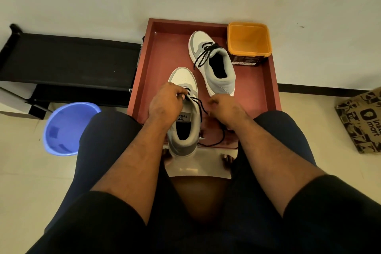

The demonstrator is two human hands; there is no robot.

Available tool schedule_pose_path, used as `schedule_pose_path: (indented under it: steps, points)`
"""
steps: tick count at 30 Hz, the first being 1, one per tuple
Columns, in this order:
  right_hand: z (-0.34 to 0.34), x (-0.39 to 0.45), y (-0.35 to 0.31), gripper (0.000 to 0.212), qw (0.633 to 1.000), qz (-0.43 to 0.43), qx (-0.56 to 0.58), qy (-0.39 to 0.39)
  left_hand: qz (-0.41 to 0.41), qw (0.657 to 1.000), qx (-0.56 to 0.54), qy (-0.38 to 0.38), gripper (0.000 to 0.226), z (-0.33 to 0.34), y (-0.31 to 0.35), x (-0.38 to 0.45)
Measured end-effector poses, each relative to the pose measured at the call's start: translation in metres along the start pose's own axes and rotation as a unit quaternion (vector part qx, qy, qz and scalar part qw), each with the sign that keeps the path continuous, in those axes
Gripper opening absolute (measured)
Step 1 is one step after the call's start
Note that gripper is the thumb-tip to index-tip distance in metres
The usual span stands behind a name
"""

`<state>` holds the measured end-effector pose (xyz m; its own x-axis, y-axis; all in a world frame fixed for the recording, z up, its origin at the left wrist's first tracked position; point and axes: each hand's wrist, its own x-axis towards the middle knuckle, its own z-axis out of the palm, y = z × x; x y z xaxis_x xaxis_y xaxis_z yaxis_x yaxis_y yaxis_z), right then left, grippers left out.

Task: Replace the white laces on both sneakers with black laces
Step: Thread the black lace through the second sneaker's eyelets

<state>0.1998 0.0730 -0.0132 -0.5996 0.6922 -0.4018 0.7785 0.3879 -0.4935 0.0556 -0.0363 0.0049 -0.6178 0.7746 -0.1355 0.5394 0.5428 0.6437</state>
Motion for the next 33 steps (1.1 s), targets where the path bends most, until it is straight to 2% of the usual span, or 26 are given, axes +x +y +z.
schedule_pose_path:
  steps: [2, 4, 5, 7, 8, 9, 11, 12, 13, 14, 16, 17, 19, 22, 23, 24, 25, 26, 27, 28, 30, 32, 33]
  points:
    - [0.011, 0.003, -0.002, 0.009, 0.999, -0.04, 0.001, -0.029, 0.005, 1.0, -0.011, 0.004, 0.023, -0.001, 0.001, -0.003]
    - [0.015, 0.004, -0.004, 0.027, 0.999, -0.045, 0.008, -0.02, 0.008, 0.999, -0.024, 0.021, 0.023, -0.002, 0.002, -0.005]
    - [0.011, 0.001, -0.008, 0.028, 0.998, -0.024, 0.054, -0.016, 0.013, 0.999, -0.023, 0.039, 0.023, -0.004, 0.002, -0.006]
    - [-0.003, -0.006, -0.015, 0.013, 0.976, 0.01, 0.216, -0.01, 0.013, 0.996, -0.053, 0.071, 0.022, -0.006, 0.006, -0.008]
    - [-0.012, -0.01, -0.019, 0.01, 0.944, 0.023, 0.327, -0.028, -0.005, 0.991, -0.112, 0.073, 0.022, -0.009, 0.011, -0.009]
    - [-0.021, -0.016, -0.023, 0.021, 0.899, 0.019, 0.434, -0.062, -0.033, 0.978, -0.197, 0.06, 0.022, -0.012, 0.018, -0.011]
    - [-0.038, -0.026, -0.025, 0.031, 0.787, -0.047, 0.602, -0.13, -0.082, 0.937, -0.34, 0.006, 0.024, -0.016, 0.032, -0.018]
    - [-0.044, -0.03, -0.026, 0.033, 0.741, -0.083, 0.649, -0.154, -0.094, 0.922, -0.376, -0.021, 0.026, -0.018, 0.037, -0.022]
    - [-0.049, -0.033, -0.025, 0.034, 0.71, -0.113, 0.675, -0.166, -0.104, 0.904, -0.411, -0.054, 0.028, -0.019, 0.042, -0.026]
    - [-0.05, -0.035, -0.025, 0.034, 0.699, -0.133, 0.682, -0.168, -0.115, 0.88, -0.451, -0.094, 0.03, -0.02, 0.045, -0.029]
    - [-0.048, -0.036, -0.024, 0.031, 0.706, -0.145, 0.679, -0.142, -0.144, 0.83, -0.507, -0.182, 0.035, -0.02, 0.048, -0.033]
    - [-0.046, -0.034, -0.024, 0.028, 0.714, -0.14, 0.676, -0.121, -0.15, 0.818, -0.51, -0.218, 0.037, -0.02, 0.048, -0.035]
    - [-0.044, -0.031, -0.024, 0.023, 0.732, -0.108, 0.67, -0.052, -0.139, 0.833, -0.469, -0.26, 0.039, -0.021, 0.046, -0.036]
    - [-0.047, -0.02, -0.012, 0.015, 0.772, -0.023, 0.628, 0.099, -0.117, 0.889, -0.373, -0.24, 0.031, -0.032, 0.033, -0.031]
    - [-0.049, -0.018, -0.006, 0.013, 0.802, 0.002, 0.58, 0.141, -0.12, 0.9, -0.354, -0.222, 0.027, -0.037, 0.027, -0.028]
    - [-0.05, -0.016, 0.0, 0.011, 0.854, 0.02, 0.49, 0.173, -0.125, 0.908, -0.345, -0.202, 0.024, -0.042, 0.022, -0.026]
    - [-0.051, -0.016, 0.004, 0.012, 0.916, 0.023, 0.355, 0.188, -0.129, 0.911, -0.347, -0.182, 0.022, -0.046, 0.019, -0.025]
    - [-0.05, -0.017, 0.006, 0.018, 0.961, 0.012, 0.208, 0.184, -0.133, 0.912, -0.353, -0.163, 0.02, -0.049, 0.016, -0.024]
    - [-0.047, -0.019, 0.003, 0.026, 0.98, -0.011, 0.099, 0.172, -0.136, 0.912, -0.359, -0.146, 0.019, -0.05, 0.016, -0.023]
    - [-0.046, -0.022, -0.003, 0.032, 0.985, -0.043, 0.06, 0.154, -0.136, 0.913, -0.36, -0.134, 0.019, -0.049, 0.016, -0.022]
    - [-0.04, -0.029, -0.019, 0.034, 0.979, -0.115, 0.148, 0.079, -0.126, 0.918, -0.355, -0.121, 0.019, -0.045, 0.021, -0.024]
    - [-0.033, -0.035, -0.03, 0.03, 0.949, -0.159, 0.273, -0.018, -0.11, 0.924, -0.347, -0.119, 0.019, -0.041, 0.026, -0.026]
    - [-0.029, -0.036, -0.032, 0.026, 0.937, -0.169, 0.304, -0.039, -0.105, 0.927, -0.341, -0.119, 0.019, -0.041, 0.026, -0.026]
